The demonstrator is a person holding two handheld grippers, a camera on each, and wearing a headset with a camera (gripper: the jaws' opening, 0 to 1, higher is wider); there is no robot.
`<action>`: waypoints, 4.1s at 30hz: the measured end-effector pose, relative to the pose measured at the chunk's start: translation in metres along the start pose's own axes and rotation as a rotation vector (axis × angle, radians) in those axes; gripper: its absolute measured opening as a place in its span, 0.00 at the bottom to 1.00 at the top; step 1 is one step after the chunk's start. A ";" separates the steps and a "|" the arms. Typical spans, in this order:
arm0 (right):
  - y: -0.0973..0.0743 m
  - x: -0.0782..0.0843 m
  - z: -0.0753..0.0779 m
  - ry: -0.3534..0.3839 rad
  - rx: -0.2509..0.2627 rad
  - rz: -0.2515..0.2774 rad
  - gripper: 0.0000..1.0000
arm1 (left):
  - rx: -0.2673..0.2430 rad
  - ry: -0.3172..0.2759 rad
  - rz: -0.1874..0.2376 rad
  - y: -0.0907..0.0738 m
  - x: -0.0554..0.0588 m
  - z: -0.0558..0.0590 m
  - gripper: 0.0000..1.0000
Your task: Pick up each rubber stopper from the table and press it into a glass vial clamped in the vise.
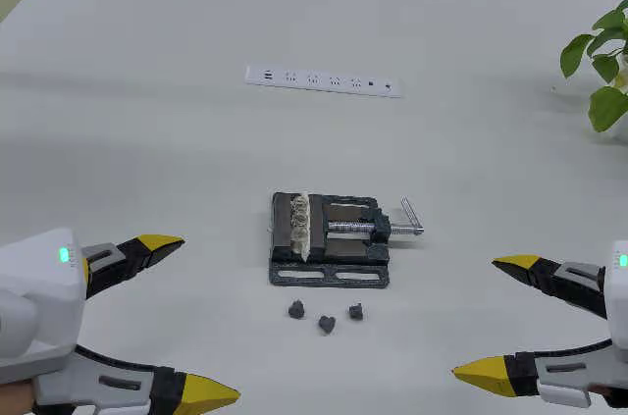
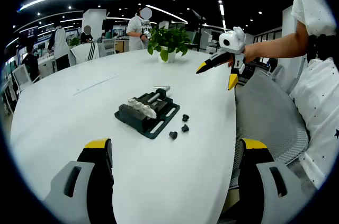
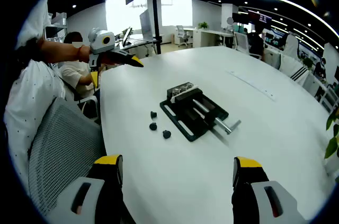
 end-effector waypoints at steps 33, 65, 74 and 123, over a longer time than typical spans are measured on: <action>0.029 -0.027 -0.006 -0.074 -0.102 -0.015 0.69 | -0.001 -0.014 0.006 0.001 0.002 -0.006 0.99; 0.097 -0.037 -0.015 -0.177 -0.240 -0.077 0.30 | -0.006 -0.038 0.001 0.006 0.001 -0.014 0.99; 0.108 -0.034 -0.016 -0.217 -0.257 -0.097 0.23 | -0.001 -0.039 0.000 0.009 -0.001 -0.013 0.99; 0.120 -0.031 -0.020 -0.284 -0.306 -0.107 0.06 | 0.017 -0.047 -0.001 0.016 -0.006 -0.011 0.97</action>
Point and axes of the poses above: the centre of the closed fingertips' face, and the gripper's own axes: y roughly forward along the fingers, z roughly to its right, x roughly out of its underside, the point moved 3 cm from there along -y, roughly backward along the fingers, and after that the axes turned 13 degrees about -z, right-handed, at the moved point
